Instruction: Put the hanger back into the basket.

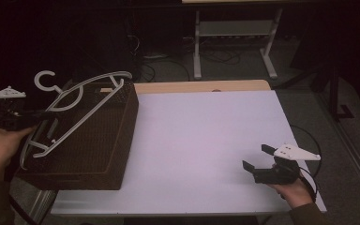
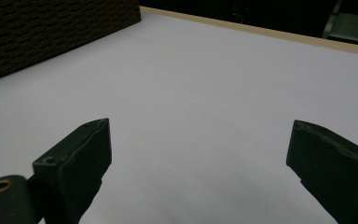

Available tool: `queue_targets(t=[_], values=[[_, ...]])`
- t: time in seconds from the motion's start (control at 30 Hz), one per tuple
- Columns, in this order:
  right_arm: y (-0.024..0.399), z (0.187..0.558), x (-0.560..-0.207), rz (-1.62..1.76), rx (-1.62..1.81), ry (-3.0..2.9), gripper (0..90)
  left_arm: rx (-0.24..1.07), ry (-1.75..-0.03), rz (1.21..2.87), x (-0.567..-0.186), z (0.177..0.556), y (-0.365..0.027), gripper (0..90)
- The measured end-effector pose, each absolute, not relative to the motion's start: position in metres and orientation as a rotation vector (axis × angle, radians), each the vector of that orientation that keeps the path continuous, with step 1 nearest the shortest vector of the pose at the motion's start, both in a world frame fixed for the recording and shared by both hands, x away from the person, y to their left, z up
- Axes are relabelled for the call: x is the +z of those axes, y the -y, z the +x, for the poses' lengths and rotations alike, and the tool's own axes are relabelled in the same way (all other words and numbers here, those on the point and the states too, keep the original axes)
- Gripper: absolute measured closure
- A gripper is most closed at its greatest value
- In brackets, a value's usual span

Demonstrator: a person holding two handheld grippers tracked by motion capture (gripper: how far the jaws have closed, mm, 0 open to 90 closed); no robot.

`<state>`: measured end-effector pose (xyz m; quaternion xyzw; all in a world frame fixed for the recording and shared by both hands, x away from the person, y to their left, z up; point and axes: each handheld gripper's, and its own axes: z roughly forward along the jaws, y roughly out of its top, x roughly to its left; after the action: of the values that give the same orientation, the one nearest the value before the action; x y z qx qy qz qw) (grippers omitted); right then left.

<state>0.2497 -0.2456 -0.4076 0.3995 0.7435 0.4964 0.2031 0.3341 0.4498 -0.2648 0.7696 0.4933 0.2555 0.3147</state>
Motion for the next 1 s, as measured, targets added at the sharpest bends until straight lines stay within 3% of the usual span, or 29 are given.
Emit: queue_targets(t=[1.0], values=[[0.247, 0.249, -0.407, 1.120, 1.380, -2.069, 6.2, 0.634, -1.386, 2.200, -0.310, 0.354, -0.443, 82.7]])
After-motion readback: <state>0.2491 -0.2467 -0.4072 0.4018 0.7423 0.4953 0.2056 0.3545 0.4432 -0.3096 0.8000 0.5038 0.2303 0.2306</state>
